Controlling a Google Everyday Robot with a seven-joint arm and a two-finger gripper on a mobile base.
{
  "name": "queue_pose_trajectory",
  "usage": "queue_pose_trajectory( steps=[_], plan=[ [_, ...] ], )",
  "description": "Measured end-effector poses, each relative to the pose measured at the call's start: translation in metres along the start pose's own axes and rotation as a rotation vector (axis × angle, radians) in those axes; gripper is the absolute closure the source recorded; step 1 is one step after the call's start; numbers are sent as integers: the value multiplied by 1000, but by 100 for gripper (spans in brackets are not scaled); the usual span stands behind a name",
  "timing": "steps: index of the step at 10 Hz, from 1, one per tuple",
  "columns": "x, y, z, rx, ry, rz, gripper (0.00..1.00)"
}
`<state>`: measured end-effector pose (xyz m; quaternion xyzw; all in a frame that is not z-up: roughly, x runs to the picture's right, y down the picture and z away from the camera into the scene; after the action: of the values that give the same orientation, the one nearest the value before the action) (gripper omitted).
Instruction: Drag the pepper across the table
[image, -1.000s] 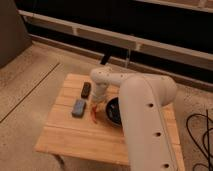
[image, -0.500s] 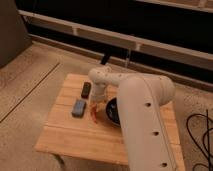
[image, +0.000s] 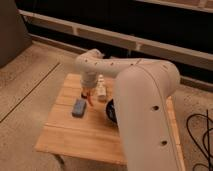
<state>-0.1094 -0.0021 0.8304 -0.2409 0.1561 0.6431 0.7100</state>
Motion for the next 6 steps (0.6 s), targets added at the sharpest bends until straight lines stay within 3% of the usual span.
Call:
queue_pose_trajectory(
  steps=[3,6],
  plan=[
    [-14,26,-30,4,-31,-56,100],
    [-39,100,-47,21,-37,-217,100]
  ],
)
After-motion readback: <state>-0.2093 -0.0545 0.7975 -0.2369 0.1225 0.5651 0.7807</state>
